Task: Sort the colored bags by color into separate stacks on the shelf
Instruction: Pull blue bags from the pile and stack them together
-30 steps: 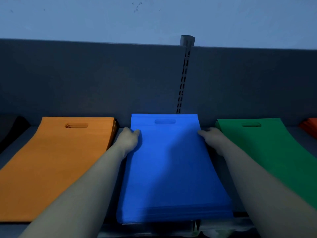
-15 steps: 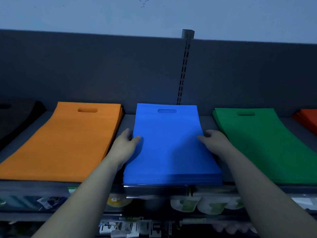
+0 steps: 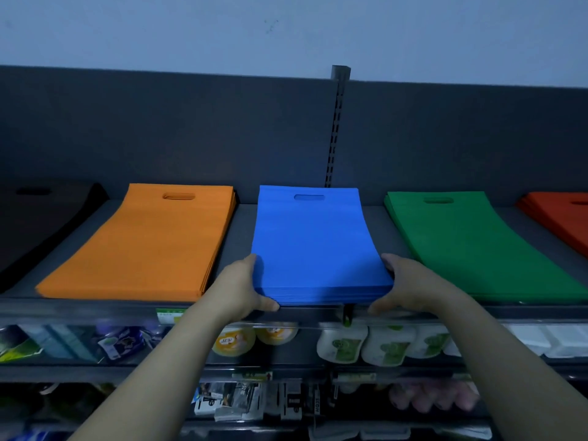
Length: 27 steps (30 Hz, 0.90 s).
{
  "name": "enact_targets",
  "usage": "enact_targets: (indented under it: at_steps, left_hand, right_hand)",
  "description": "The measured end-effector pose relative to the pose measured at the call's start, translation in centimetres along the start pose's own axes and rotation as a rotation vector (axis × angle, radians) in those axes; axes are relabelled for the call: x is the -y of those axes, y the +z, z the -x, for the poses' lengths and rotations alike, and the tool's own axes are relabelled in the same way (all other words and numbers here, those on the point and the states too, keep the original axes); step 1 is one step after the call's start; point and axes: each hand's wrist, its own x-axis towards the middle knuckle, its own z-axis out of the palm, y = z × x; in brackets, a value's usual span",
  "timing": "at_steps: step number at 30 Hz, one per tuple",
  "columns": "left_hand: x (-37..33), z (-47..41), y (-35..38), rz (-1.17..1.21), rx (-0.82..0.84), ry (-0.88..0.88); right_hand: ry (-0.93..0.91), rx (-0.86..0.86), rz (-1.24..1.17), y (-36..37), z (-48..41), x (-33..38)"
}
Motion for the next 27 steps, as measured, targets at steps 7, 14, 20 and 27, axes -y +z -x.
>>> enact_targets:
  at_steps: [7, 14, 20, 27]
  left_hand:
    - [0.4, -0.7, -0.5, -0.054, 0.002, 0.043]
    - [1.0, -1.0, -1.0, 0.027, -0.021, 0.028]
    - [1.2, -0.8, -0.9, 0.106, -0.030, 0.004]
    - [1.2, -1.0, -0.4, 0.156, -0.045, -0.040]
  right_hand:
    - [0.067, -0.100, 0.020, -0.4, 0.3, 0.7]
    - [0.085, -0.088, -0.001, -0.3, 0.6, 1.0]
    - [0.116, -0.049, -0.013, -0.6, 0.3, 1.0]
    - [0.099, -0.069, -0.058, -0.3, -0.1, 1.0]
